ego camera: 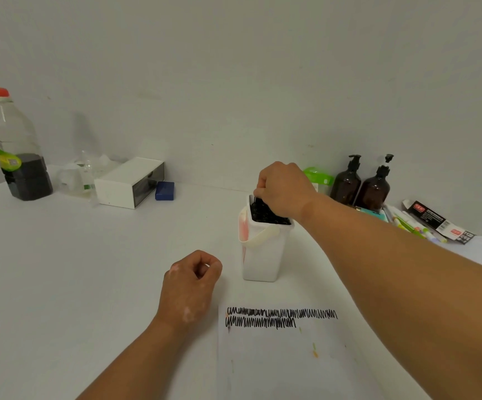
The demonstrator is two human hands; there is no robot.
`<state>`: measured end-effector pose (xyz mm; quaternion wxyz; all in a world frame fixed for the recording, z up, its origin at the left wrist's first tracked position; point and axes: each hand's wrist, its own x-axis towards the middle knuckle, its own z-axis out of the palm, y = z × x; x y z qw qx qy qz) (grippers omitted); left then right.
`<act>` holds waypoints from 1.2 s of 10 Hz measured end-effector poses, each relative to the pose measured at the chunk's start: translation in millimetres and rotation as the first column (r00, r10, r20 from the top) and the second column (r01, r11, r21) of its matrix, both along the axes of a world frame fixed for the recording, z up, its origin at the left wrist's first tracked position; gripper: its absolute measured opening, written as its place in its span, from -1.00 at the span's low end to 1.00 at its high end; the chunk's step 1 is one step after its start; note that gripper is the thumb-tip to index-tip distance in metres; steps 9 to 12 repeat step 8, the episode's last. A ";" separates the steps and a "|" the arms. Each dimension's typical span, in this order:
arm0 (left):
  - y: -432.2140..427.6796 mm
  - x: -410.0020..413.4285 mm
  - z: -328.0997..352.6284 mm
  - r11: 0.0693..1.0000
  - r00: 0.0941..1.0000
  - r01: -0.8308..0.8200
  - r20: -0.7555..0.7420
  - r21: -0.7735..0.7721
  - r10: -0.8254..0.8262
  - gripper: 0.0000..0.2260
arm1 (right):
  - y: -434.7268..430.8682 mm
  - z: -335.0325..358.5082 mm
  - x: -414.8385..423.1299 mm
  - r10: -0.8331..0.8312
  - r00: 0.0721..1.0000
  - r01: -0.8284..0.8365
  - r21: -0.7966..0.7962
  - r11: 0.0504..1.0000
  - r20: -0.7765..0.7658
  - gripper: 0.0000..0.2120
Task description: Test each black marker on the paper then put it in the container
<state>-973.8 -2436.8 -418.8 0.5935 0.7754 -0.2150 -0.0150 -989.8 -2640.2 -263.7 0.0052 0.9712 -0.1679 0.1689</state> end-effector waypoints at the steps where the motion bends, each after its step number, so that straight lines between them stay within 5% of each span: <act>1: -0.2 -0.7 0.1 1.000 1.000 0.002 -0.003 -0.010 -0.002 -0.86 | 6.3 -3.6 2.8 0.020 1.000 -0.021 -0.020 1.000 -0.008 -0.77; 6: 6.7 -5.2 0.7 0.999 1.000 -0.020 0.003 -0.046 0.020 -0.83 | 11.2 -12.2 4.2 -0.094 0.993 0.091 -0.055 0.994 -0.067 -0.84; 7: 11.8 -7.0 3.7 0.998 1.000 -0.007 -0.010 -0.057 0.006 -0.84 | 10.9 -10.0 -4.9 -0.086 0.996 0.085 -0.023 0.996 -0.033 -0.83; 8: 17.3 -5.5 6.8 0.999 1.000 -0.006 -0.028 -0.046 0.004 -0.84 | 0.1 6.2 -29.7 -0.115 0.967 0.064 0.218 0.974 0.228 -0.78; 12: 17.3 -5.5 6.8 0.999 1.000 -0.006 -0.028 -0.046 0.004 -0.84 | 0.1 6.2 -29.7 -0.115 0.967 0.064 0.218 0.974 0.228 -0.78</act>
